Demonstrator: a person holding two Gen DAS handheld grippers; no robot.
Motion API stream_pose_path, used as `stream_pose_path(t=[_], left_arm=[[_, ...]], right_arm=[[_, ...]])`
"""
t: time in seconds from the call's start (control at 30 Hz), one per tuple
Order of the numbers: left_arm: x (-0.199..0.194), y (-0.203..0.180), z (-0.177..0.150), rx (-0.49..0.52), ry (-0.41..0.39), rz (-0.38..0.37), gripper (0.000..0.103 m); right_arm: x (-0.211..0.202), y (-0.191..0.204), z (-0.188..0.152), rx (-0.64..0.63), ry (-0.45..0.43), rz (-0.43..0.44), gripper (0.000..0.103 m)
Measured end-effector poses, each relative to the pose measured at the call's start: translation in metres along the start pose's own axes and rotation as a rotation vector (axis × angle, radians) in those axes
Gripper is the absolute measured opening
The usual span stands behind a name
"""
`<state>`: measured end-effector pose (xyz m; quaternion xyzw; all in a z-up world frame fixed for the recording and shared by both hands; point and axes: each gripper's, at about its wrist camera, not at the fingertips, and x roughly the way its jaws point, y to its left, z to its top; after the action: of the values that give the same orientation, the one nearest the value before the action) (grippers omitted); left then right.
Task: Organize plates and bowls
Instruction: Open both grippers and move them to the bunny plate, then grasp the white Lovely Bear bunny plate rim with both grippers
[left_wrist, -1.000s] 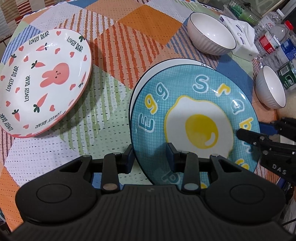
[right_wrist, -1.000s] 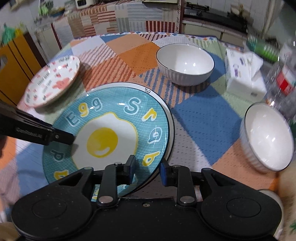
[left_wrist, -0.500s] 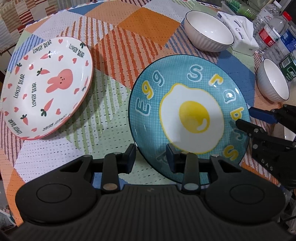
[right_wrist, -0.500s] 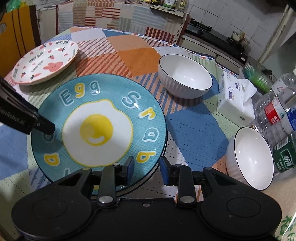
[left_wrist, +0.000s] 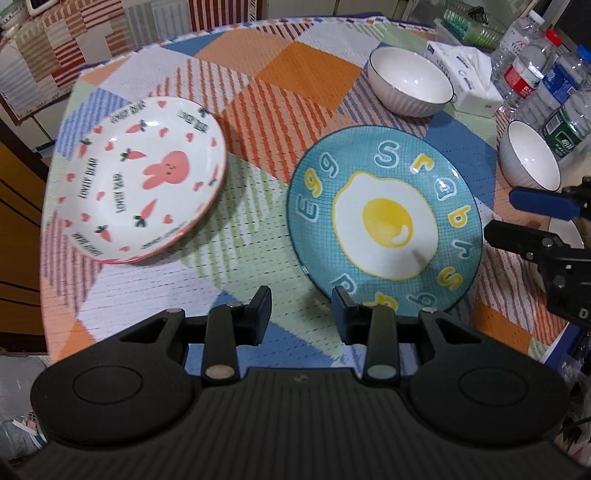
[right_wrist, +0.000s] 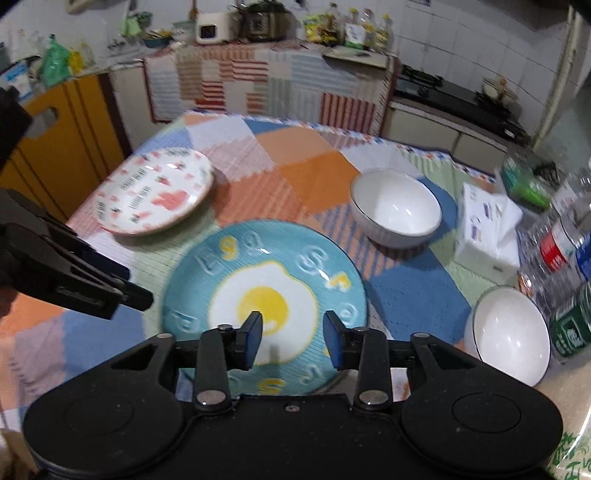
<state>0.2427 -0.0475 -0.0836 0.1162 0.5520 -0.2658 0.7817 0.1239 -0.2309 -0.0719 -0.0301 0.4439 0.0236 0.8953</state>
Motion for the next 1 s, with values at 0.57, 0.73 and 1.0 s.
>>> stream_pose_path(t=[0.57,0.73,1.0], left_arm=[[-0.061,0.105,-0.012,-0.052,-0.111,0.151,0.078],[-0.063,0.133,-0.013,-0.102,-0.171,0.178,0.087],[-0.037,0.163,-0.01,-0.155,-0.239,0.22,0.087]], right_arm=[[-0.002,0.063,0.069,-0.21,-0.11,0.269,0.072],[0.029,0.071,0.084,-0.184,-0.101,0.336,0.072],[0.096,0.064,0.109,-0.019,-0.049,0.436,0.072]])
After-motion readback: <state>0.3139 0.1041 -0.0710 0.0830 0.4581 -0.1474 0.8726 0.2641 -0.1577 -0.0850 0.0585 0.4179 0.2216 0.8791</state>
